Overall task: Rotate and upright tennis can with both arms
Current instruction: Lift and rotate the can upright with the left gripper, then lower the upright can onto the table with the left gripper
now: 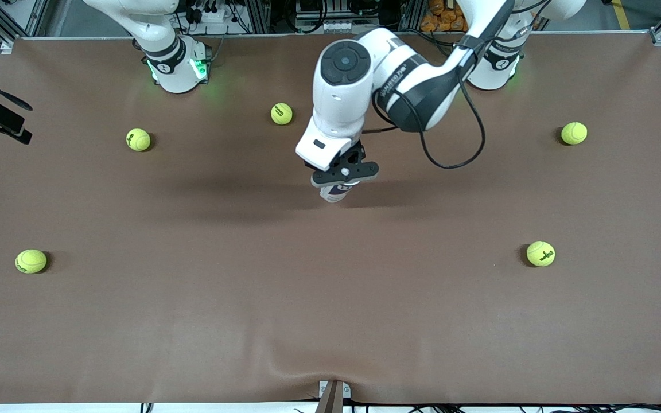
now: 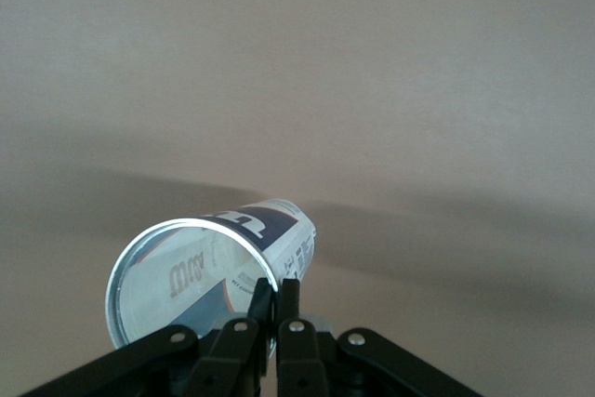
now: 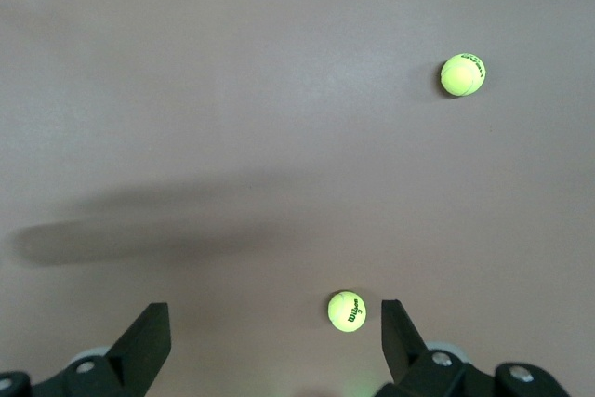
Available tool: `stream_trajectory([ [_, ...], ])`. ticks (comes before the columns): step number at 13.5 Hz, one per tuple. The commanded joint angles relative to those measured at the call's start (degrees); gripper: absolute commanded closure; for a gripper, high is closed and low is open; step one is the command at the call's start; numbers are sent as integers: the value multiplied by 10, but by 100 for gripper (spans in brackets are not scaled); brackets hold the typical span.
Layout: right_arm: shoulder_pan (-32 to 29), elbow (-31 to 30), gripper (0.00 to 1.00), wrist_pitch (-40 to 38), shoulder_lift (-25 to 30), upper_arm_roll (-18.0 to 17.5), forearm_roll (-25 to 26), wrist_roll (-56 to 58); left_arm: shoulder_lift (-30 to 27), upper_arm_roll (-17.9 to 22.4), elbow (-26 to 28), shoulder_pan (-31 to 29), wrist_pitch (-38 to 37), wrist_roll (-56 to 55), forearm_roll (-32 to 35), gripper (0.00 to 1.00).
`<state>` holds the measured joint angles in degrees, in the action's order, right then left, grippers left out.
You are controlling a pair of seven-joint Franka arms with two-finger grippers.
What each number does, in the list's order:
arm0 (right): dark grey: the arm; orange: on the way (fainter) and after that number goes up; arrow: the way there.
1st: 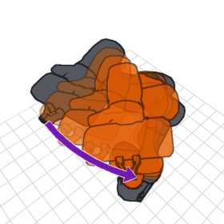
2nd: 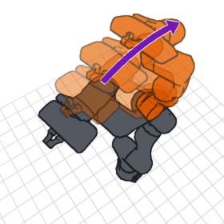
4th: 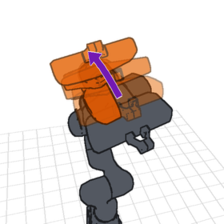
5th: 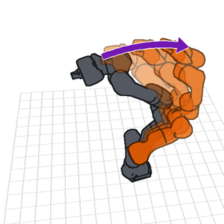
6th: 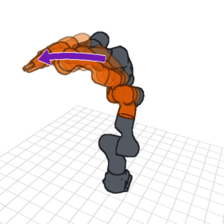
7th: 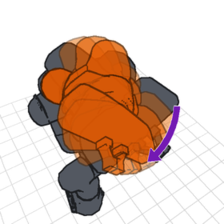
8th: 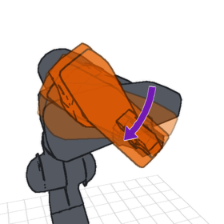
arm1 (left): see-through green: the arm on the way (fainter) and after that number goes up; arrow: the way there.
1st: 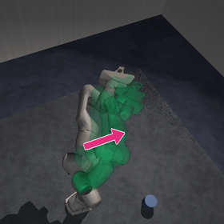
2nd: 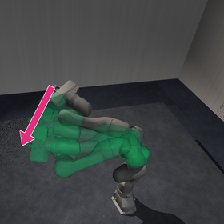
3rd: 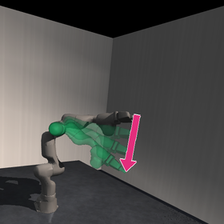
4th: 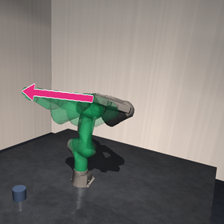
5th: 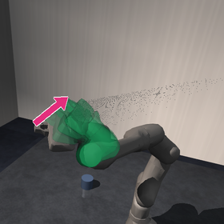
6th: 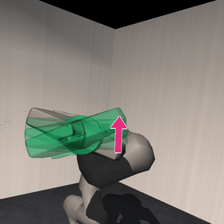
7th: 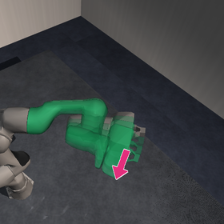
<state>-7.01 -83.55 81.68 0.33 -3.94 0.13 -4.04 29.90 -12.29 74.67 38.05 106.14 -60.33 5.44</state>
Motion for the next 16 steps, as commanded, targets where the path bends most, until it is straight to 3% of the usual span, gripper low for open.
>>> stream_trajectory([
  [1,-7,1,0,-1,1,-5,-4,-4,12,12,-12,37,-23,-45,50,100],
  [5,-6,1,0,-1,0,-5,-4,-4,28,63,-12,98,-19,-76,68,100],
  [8,-6,1,0,-1,-1,-5,-4,-4,53,68,-12,114,-10,-102,72,100],
  [16,31,-3,0,-17,-1,-7,-7,-4,55,69,-10,111,-9,-96,73,100],
])
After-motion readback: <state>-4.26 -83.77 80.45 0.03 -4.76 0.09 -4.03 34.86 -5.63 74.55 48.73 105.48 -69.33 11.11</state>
